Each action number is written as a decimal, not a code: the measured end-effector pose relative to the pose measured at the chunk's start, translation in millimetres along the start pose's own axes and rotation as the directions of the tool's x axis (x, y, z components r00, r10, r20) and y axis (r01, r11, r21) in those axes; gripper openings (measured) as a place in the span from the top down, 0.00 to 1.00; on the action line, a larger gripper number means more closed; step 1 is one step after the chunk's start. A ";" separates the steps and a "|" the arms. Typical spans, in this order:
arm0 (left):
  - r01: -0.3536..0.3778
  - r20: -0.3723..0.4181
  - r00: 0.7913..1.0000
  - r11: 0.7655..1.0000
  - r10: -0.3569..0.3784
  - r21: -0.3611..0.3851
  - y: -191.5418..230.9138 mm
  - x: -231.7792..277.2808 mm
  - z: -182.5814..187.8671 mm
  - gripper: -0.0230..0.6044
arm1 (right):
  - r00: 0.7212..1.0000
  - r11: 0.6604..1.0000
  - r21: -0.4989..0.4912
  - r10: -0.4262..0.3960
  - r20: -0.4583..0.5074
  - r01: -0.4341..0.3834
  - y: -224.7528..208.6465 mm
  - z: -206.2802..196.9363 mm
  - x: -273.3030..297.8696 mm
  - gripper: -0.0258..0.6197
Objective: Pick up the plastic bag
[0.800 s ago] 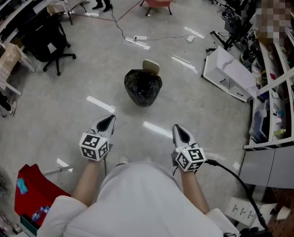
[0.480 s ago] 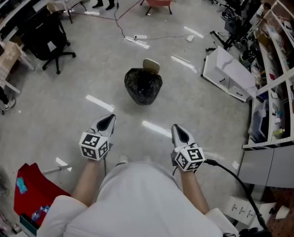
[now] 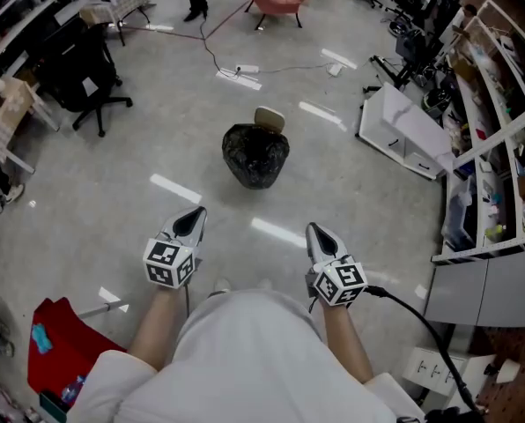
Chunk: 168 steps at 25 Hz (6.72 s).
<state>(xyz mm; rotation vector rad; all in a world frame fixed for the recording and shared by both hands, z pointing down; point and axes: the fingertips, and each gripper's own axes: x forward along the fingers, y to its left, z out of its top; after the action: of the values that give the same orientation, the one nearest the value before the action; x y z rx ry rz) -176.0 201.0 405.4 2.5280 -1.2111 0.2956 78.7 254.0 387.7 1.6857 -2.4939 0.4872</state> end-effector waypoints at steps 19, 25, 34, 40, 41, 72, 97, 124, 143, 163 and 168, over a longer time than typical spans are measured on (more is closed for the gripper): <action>0.002 -0.002 1.000 0.998 -0.002 0.065 58.5 -36.3 -11.7 0.96 | 0.999 0.999 0.001 -0.046 0.000 0.046 35.6 -17.6 21.0 0.96; -0.003 -0.006 1.000 0.998 0.004 0.064 68.6 -26.3 -14.0 0.96 | 0.999 0.999 -0.002 -0.047 -0.007 0.047 28.2 -16.1 36.0 0.96; -0.041 -0.005 0.999 0.997 0.042 0.067 91.5 17.0 -3.1 0.96 | 1.000 1.000 -0.003 -0.022 -0.021 0.022 -9.7 -6.9 88.2 0.96; -0.075 -0.010 0.997 0.993 0.076 0.087 109.8 64.2 14.7 0.96 | 0.999 1.000 0.004 0.010 -0.031 -0.010 -47.1 6.7 139.2 0.96; -0.080 -0.012 0.997 0.993 0.082 0.090 113.3 73.0 18.1 0.96 | 0.999 1.000 0.006 0.015 -0.033 -0.015 -54.1 9.5 148.1 0.96; -0.144 -0.235 0.958 0.986 0.161 0.089 198.2 331.9 49.2 0.96 | 0.961 0.992 0.103 0.097 -0.258 -0.073 -269.3 2.6 339.5 0.96; -0.068 -0.589 0.808 0.988 -0.028 -0.140 351.2 544.6 -253.9 0.87 | 0.856 0.957 0.250 0.002 -0.517 0.148 -366.1 -281.8 482.4 0.88; -0.181 -0.594 0.786 0.853 -0.175 -0.490 417.7 668.7 -467.3 0.95 | 0.794 0.840 0.527 0.232 -0.561 0.127 -429.8 -533.3 576.1 0.96; -0.126 -0.588 0.799 0.922 -0.125 -0.366 378.2 628.9 -335.0 0.95 | 0.856 0.876 0.467 0.149 -0.496 0.119 -408.9 -381.9 561.5 0.96; -0.113 -0.466 0.883 0.936 -0.060 -0.334 281.4 526.3 -102.5 0.95 | 0.892 0.945 0.322 0.193 -0.409 -0.057 -351.4 -136.4 469.5 0.96; -0.111 -0.415 0.909 0.949 -0.023 -0.295 258.2 490.1 -48.2 0.95 | 0.905 0.950 0.286 0.226 -0.362 -0.122 -339.9 -81.4 434.0 0.96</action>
<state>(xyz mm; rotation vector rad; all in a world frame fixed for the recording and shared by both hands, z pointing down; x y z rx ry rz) -77.4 -284.7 657.5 2.0323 -1.0495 0.5713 214.8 -221.0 645.1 1.2696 -2.3651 1.0926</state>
